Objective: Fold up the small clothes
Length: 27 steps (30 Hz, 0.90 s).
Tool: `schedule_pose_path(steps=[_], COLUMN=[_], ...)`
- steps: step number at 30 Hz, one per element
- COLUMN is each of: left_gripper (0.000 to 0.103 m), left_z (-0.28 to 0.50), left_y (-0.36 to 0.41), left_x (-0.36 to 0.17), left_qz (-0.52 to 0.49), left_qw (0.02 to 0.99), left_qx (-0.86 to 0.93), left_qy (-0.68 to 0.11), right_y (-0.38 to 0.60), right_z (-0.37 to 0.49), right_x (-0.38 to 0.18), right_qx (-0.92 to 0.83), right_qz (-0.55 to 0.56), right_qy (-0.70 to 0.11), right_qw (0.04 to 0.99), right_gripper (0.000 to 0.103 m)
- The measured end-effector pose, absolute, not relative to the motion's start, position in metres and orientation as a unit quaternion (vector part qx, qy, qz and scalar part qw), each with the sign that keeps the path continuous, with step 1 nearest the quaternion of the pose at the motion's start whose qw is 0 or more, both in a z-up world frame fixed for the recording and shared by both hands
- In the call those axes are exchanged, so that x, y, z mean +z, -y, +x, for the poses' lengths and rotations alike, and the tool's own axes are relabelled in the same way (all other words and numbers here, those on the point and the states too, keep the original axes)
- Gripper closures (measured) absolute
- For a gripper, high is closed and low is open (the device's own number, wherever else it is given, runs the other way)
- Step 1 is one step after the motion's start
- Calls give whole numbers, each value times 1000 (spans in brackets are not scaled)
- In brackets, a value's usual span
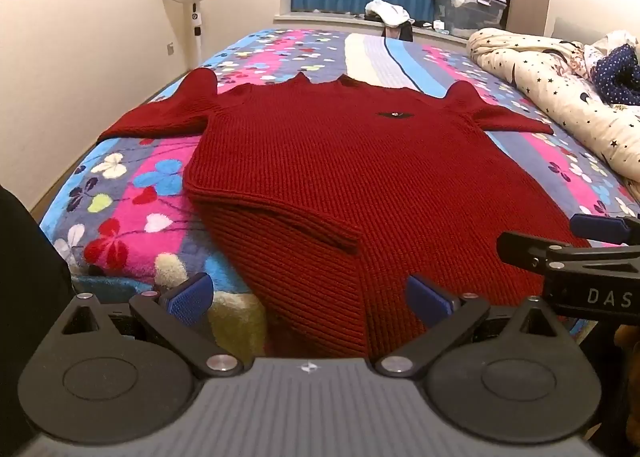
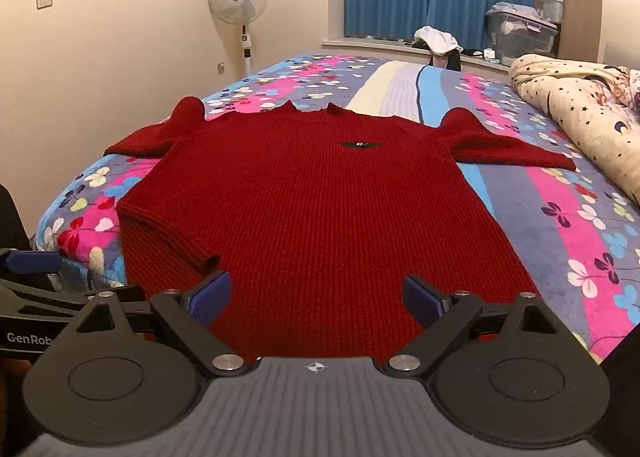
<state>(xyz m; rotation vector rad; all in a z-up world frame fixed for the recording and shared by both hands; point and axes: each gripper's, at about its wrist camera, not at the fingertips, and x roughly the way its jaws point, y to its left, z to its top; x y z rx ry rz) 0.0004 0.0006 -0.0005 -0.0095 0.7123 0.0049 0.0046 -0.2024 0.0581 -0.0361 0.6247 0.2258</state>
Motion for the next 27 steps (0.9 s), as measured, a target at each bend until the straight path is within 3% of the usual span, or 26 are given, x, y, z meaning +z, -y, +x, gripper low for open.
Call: schedule_pose_path(steps=[27], left_gripper=[1], left_z=[1], left_y=[-1], left_x=[0], left_qz=[-6], left_qw=[938], left_qx=[2], left_qy=[-348], right_y=[205], right_z=[3], right_x=[61], right_qx=[116], right_qz=[-17], right_qy=[-301], right_qw=[946], right_gripper=[11])
